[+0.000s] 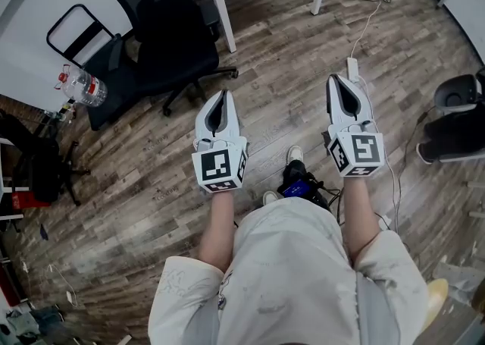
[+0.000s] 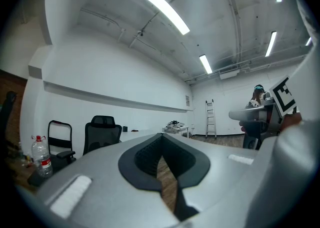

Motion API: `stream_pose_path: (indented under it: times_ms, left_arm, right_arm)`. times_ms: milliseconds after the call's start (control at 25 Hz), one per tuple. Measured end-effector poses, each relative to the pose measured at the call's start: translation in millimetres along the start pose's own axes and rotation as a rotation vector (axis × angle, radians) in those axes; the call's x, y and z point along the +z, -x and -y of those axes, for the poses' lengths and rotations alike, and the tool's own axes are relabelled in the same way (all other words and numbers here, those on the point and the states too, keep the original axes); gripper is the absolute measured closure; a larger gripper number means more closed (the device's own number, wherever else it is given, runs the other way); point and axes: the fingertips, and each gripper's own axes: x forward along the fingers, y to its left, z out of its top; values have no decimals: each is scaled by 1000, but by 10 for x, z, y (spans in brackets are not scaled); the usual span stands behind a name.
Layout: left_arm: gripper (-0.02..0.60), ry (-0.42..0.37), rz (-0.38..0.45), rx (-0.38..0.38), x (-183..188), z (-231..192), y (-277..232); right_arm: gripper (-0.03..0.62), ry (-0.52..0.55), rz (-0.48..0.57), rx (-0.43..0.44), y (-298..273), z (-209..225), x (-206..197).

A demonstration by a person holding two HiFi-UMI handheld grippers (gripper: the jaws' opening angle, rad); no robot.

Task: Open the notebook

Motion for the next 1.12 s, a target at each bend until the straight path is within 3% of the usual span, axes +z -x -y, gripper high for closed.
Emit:
stream_pose_path:
  times_ms: [240,400,1120]
  left_arm:
    - [566,2,10,3,-12,-32,-820]
    - [566,-14,32,-6,-66,197,-1345]
    - [565,17,25,-19,89,1395,-4966]
  right_arm:
    - [589,-14,-5,9,-698,478,-115]
    - [589,-28,2,12,-1032,954,-237]
    - [589,-93,-12,-9,-3174,4094,-344]
